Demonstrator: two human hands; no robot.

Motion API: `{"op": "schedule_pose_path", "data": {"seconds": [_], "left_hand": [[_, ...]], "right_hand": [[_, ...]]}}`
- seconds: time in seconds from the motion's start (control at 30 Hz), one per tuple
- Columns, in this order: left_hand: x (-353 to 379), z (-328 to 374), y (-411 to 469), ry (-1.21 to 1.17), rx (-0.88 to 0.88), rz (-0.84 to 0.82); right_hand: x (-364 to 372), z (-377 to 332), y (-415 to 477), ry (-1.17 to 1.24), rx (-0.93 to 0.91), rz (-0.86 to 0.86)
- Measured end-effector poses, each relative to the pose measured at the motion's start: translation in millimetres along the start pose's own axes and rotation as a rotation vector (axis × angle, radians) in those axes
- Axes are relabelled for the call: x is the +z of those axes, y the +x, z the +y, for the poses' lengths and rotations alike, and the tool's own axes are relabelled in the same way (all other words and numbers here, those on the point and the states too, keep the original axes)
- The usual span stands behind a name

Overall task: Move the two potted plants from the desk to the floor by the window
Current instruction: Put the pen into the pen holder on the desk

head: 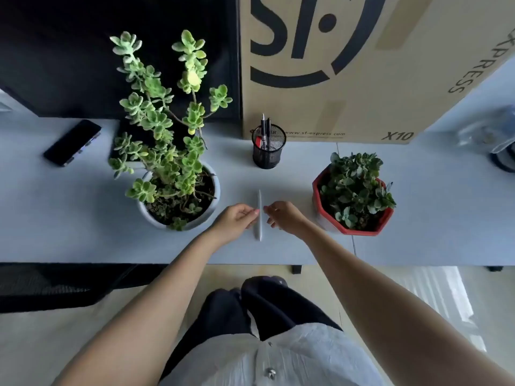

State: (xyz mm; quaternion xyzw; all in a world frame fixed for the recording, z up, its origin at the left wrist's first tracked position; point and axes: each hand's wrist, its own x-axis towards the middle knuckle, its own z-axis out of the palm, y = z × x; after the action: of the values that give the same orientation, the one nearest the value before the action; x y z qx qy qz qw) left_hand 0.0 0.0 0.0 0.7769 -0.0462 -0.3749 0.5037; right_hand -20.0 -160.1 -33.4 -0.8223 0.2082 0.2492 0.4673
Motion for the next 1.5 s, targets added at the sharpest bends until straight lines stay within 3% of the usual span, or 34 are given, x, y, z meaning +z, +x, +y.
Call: {"op": "schedule_pose_path", "data": {"seconds": [0.43,0.77,0.9,1.17,1.5], "left_hand": [[0.4,-9.6,2.6,-0.039,-0.045,0.089],[0.6,-13.7,4.9,-0.060,-0.052,0.120],[0.2,-13.8,7.8,-0.043,-0.043,0.119],[0.7,-4.6,16.7,-0.052,-0.017,0.121],[3.9,19.3,30.5,-0.066,0.056,0.122]], "right_hand": [[25.8,-1.8,36.9,-0.323,0.171,0.089],[31.6,-0.3,42.3,-0.355,0.189,0.132],[21.3,-6.3,41.9,-0.233,0.160,0.134],[-19.1,-26.8,34.3,0.147,-0.108,0.326],[-77.9,-69.0,42.3,0.457,-0.344,0.506]]}}
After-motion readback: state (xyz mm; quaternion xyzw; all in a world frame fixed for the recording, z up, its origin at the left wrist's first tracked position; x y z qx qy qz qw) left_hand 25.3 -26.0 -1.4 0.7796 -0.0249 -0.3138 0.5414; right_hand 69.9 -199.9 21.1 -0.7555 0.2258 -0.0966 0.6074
